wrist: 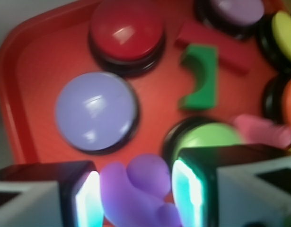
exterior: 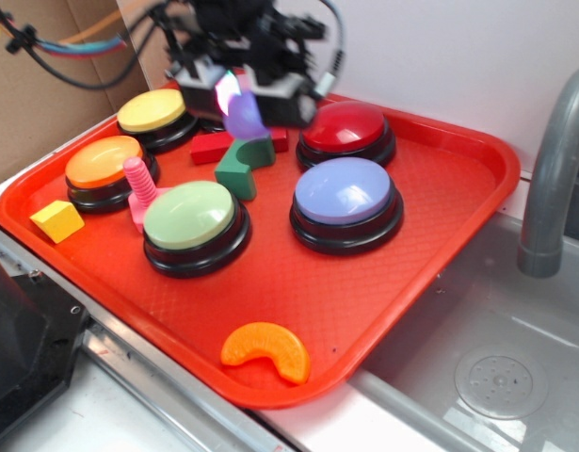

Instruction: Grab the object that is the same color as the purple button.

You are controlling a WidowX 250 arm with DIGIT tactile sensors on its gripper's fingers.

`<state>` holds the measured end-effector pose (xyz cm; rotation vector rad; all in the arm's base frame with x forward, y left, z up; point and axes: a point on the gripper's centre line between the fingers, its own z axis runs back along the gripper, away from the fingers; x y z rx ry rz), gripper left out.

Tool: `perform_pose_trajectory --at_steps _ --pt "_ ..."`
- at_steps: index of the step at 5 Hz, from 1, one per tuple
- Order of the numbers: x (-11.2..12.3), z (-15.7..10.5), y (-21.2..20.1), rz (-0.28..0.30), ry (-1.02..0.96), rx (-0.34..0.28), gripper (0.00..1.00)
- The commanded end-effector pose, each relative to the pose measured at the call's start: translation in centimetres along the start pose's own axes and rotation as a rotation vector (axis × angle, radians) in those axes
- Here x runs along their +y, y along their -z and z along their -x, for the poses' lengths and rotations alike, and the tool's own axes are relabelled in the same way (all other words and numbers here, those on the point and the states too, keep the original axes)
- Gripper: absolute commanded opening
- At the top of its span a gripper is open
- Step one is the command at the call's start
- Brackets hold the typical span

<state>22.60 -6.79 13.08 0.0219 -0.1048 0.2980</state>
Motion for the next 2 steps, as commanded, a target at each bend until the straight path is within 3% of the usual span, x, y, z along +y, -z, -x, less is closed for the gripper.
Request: perform_pose_trajectory --at_steps 1,2 --pt "4.8 -4.7 -3.4 0.034 0.202 -0.051 0.0" --pt "7.7 -4.1 -4.1 0.069 0.1 -0.057 0.0"
